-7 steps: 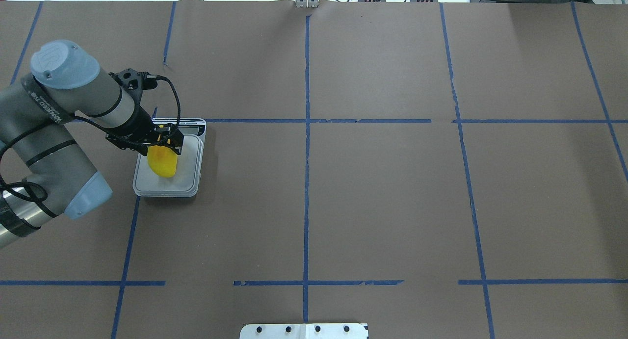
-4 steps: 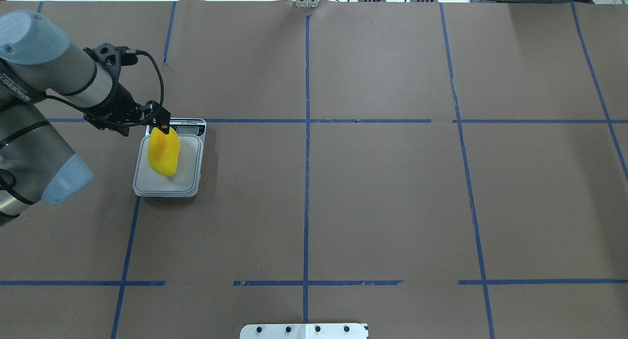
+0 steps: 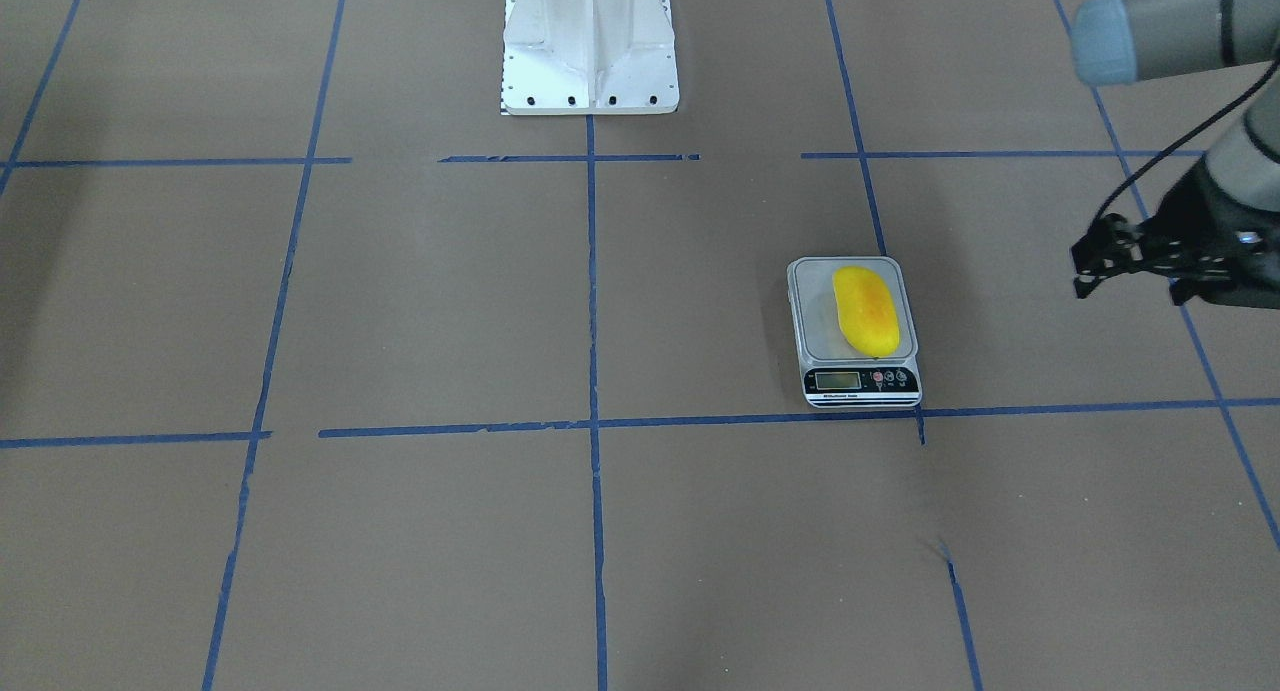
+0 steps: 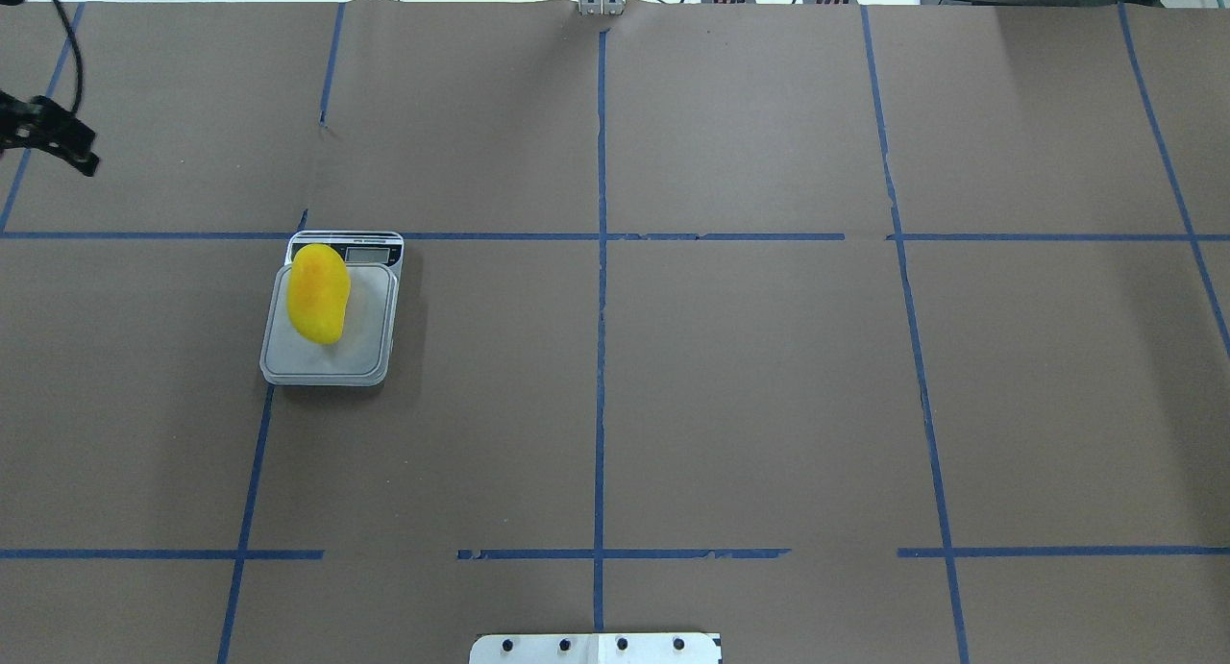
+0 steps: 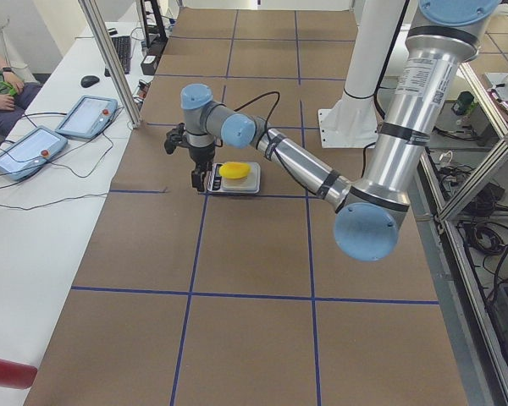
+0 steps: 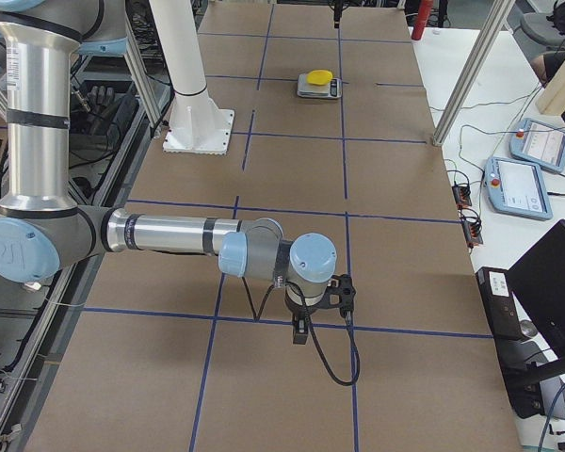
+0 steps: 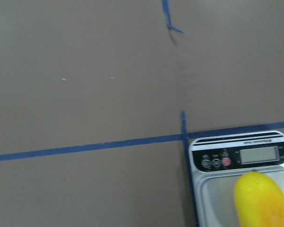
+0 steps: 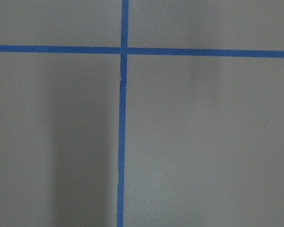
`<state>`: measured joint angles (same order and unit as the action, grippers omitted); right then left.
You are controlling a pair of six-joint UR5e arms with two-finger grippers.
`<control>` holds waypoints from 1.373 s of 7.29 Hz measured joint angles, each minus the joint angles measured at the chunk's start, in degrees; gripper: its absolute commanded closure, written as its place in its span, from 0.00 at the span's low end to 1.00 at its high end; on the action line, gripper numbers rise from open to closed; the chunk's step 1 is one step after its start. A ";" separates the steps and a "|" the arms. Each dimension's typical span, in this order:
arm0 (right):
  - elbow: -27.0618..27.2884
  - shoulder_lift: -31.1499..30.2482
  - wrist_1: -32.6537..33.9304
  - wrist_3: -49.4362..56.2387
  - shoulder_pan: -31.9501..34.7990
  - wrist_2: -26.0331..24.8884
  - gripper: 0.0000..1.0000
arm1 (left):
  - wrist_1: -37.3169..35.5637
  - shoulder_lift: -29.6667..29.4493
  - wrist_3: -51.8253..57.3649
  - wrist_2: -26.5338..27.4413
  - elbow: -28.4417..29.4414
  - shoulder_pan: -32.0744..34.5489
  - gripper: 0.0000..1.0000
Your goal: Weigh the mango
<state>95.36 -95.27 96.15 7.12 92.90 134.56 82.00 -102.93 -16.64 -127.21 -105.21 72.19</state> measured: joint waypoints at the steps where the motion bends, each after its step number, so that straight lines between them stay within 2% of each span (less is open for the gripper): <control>1: 0.00 -0.02 0.00 0.00 0.00 0.00 0.00 | 0.75 3.16 8.82 -1.08 3.04 5.77 0.00; 2: 0.00 -0.03 -0.01 0.00 0.00 0.00 0.00 | 2.50 4.75 15.85 -1.65 7.64 10.24 0.00; 4: 0.00 -0.05 -0.04 0.00 0.00 0.00 0.00 | 7.61 6.11 21.36 -2.40 15.04 13.70 0.00; 6: 0.00 -0.04 -0.02 0.00 0.00 0.00 0.00 | 9.25 6.49 21.88 -5.00 17.51 14.25 0.00; 10: 0.00 -0.04 -0.04 0.00 0.00 0.00 0.00 | 9.49 7.10 22.15 -8.46 18.18 15.08 0.00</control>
<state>95.36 -95.32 96.11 7.12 92.90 134.56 91.50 -95.84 5.51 -135.67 -87.03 87.26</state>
